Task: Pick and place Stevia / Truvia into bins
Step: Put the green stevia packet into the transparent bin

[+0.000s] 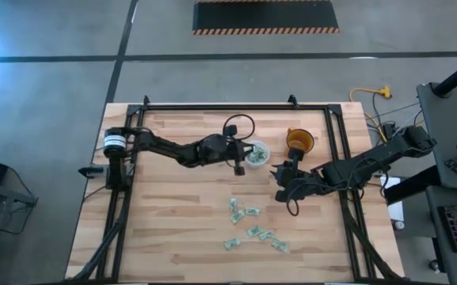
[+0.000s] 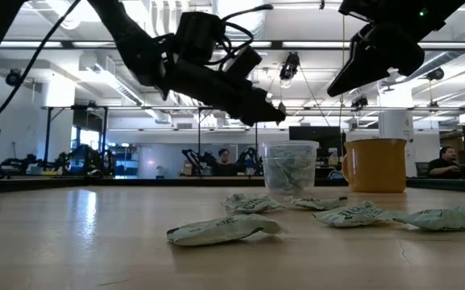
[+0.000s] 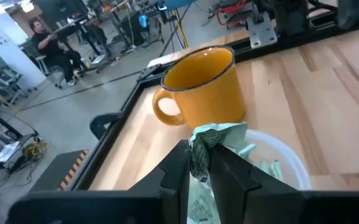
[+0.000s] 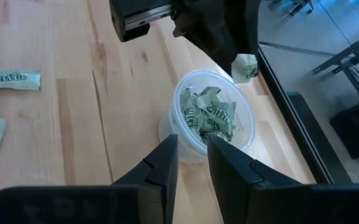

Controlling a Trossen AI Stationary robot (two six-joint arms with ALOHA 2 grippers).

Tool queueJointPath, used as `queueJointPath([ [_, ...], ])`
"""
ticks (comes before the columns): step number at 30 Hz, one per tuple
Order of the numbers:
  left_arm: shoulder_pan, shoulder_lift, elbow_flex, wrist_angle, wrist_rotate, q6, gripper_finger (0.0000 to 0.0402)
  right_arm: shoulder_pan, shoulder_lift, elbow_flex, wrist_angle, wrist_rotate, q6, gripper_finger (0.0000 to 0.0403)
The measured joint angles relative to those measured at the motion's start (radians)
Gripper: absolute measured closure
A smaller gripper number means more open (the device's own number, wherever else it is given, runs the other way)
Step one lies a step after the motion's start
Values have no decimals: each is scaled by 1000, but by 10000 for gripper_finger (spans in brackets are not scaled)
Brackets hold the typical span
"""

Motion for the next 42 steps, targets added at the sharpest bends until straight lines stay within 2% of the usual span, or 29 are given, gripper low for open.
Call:
queueJointPath([
  [6, 11, 0, 32, -117, 0, -41, 347, 0, 0, 0, -3, 0, 1, 320],
  [17, 11, -16, 34, -139, -1, -41, 229, 0, 0, -1, -2, -12, 17, 329],
  [24, -17, -103, 33, -272, 0, -41, 206, 0, 0, -2, -1, -180, 35, 327],
  [28, -51, -181, 25, -442, 3, -69, 205, 1, 2, -3, 6, -209, 49, 323],
  [31, -87, -239, 14, -599, 57, -123, 205, 1, 14, -5, 14, -246, 63, 324],
  [36, -164, -280, -23, -723, 162, -198, 205, 2, 86, -12, 137, -415, 8, 328],
  [42, -269, -291, -88, -730, 168, -201, 205, 2, 251, -7, 318, -674, -145, 319],
])
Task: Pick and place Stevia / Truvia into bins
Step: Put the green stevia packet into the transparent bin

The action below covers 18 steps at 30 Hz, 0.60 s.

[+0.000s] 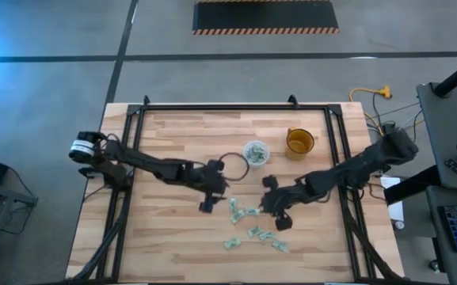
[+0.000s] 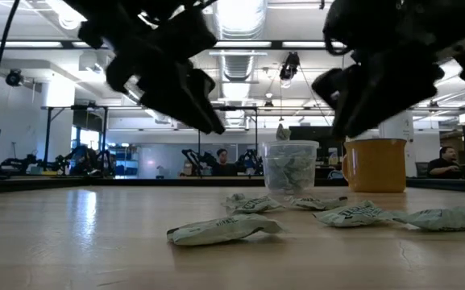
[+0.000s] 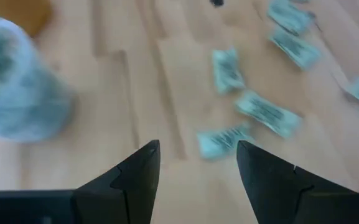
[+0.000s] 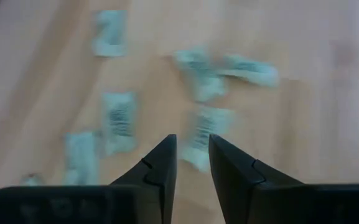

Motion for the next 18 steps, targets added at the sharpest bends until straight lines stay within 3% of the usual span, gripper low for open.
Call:
queueJointPath([
  [4, -51, -4, -35, 4, -1, -24, 205, -1, 86, 23, 34, -102, -10, 309],
  [18, -72, -19, -53, 0, -7, -53, 205, -52, 268, 119, 19, -97, -5, 228],
])
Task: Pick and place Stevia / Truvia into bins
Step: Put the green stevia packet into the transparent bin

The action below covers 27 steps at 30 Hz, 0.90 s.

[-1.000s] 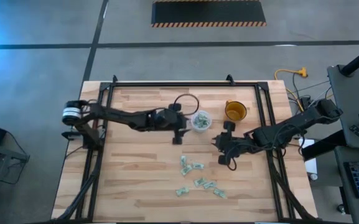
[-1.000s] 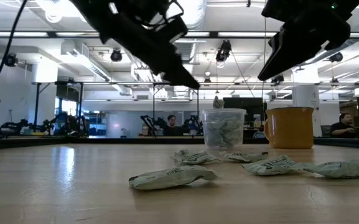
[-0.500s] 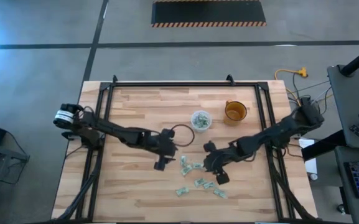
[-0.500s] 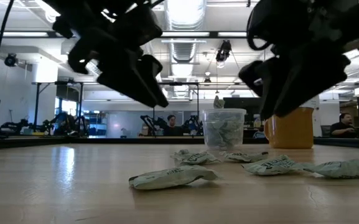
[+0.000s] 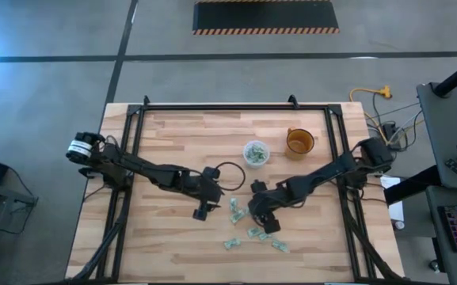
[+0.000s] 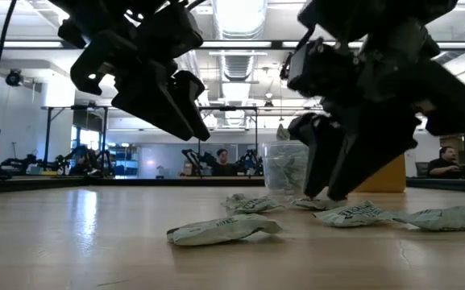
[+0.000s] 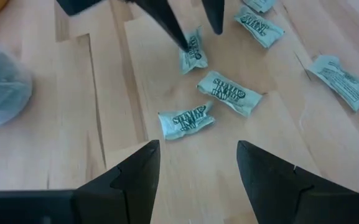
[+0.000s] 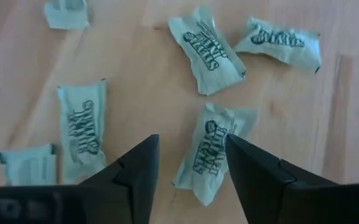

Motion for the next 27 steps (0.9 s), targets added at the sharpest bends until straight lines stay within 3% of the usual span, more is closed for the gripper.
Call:
queueJointPath([
  [7, 0, 0, -2, -1, 0, -24, 205, -12, 30, 18, -35, 0, -6, 207],
  [13, -1, 0, -9, -2, 1, -25, 205, -21, 30, 18, -47, 24, -6, 216],
  [27, 0, 0, -12, 0, 1, -26, 205, -22, 21, 18, -73, 25, -99, 345],
])
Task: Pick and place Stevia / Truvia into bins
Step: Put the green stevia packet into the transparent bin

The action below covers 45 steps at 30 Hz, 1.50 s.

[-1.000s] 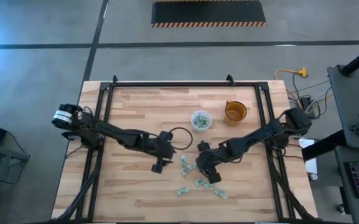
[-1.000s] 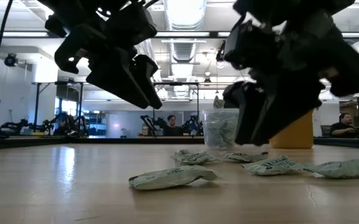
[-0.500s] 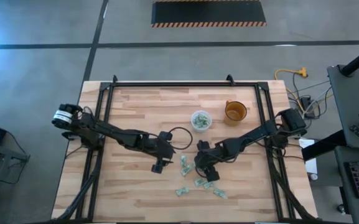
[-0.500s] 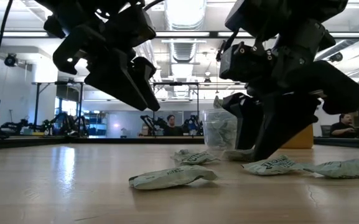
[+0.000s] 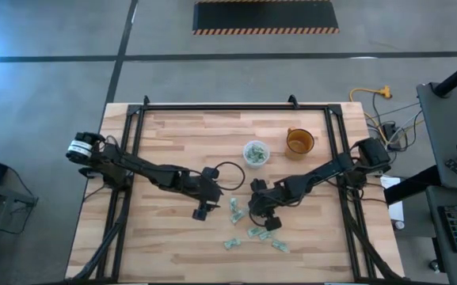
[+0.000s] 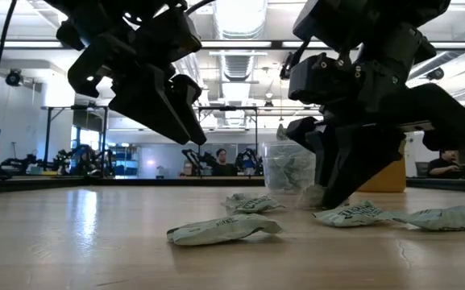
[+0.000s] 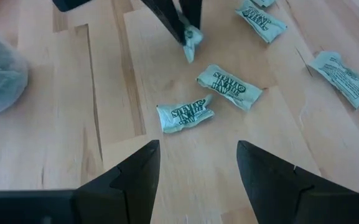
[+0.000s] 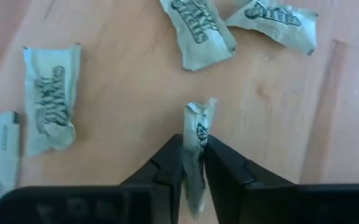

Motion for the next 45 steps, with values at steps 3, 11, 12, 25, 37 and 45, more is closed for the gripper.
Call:
queueJointPath([
  [3, 0, 0, -1, 0, 0, 0, 205, -2, -17, -2, -5, 6, -10, 362],
  [11, 0, 0, -1, 1, 0, 2, 205, 0, -119, -2, -50, 84, -10, 376],
  [12, 0, 0, -1, 1, 0, 2, 205, 0, -137, -2, -69, 111, -10, 376],
  [25, 0, 0, -3, 18, 0, 7, 205, -14, -320, -4, -166, 654, -49, 376],
  [37, 3, 1, -3, 52, -1, 12, 205, -210, -250, -16, 55, 754, -285, 376],
  [45, 6, 1, -3, 53, -1, 12, 205, -304, -204, -52, 51, 648, -262, 376],
])
